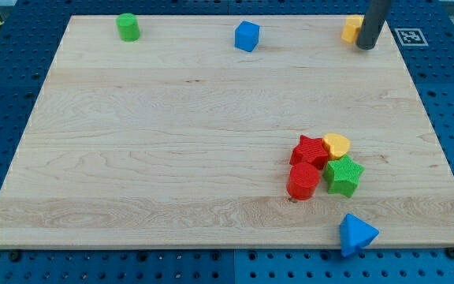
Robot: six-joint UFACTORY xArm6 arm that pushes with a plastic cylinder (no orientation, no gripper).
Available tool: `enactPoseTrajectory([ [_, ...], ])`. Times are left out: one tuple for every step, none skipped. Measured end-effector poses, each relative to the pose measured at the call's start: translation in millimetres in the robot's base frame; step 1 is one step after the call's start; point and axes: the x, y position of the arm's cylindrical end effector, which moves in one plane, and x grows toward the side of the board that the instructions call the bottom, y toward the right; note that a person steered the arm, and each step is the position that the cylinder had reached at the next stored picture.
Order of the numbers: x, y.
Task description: Place the red star below the green circle
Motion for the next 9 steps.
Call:
enactPoseTrajectory([
  [45,19],
  [57,20],
  [65,28],
  [117,50],
  [187,57],
  [267,45],
  [303,-8],
  [302,-79],
  [277,-136],
])
